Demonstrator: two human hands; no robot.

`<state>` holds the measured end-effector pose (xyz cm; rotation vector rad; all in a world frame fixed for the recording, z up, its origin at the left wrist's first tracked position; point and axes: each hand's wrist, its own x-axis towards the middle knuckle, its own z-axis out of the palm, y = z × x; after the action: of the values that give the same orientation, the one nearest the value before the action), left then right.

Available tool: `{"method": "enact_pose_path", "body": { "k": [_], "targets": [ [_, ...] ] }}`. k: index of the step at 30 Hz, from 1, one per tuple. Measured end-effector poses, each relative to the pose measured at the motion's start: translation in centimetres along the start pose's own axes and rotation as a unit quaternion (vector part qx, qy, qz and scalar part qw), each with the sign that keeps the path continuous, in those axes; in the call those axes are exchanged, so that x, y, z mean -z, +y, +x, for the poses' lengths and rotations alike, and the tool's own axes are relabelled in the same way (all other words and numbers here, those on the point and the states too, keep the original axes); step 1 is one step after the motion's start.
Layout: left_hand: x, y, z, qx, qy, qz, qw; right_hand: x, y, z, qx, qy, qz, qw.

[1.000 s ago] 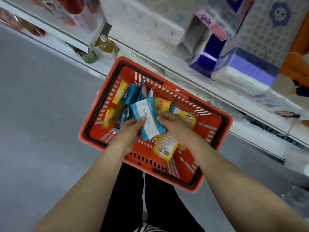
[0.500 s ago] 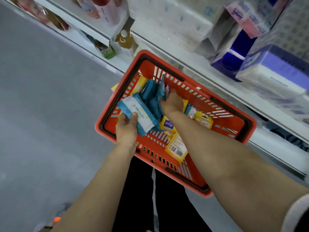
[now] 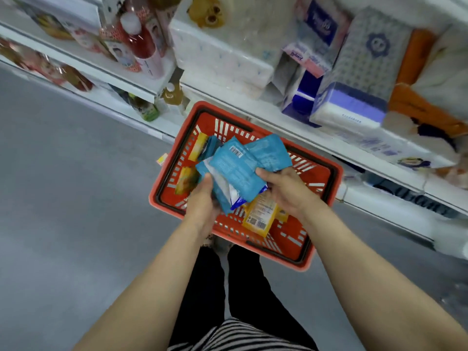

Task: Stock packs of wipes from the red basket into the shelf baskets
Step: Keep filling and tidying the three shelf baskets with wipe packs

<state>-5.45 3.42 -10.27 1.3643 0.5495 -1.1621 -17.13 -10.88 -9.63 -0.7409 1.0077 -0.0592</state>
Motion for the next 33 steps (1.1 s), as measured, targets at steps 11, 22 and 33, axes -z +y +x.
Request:
{"method": "enact_pose_path", "body": {
  "k": [11,22,33],
  "targets": [
    [-1.3,3.9,-5.6,-0.034,-0.209,0.079,0.974,-3.2,-2.0,-8.3,0.129,0.138,0.082,0.979],
    [-10.0,1.1,-12.8,-0.116,-0.247,0.113,0.955,3.7,-6.7,-20.0,0.356,0.296,0.099,0.881],
    [-22.7,-13.6,-24.5,-0.094,-0.406,0.16,0.895,20.0,-2.5,-34.2,0.47,0.266,-0.409,0.736]
  ]
}}
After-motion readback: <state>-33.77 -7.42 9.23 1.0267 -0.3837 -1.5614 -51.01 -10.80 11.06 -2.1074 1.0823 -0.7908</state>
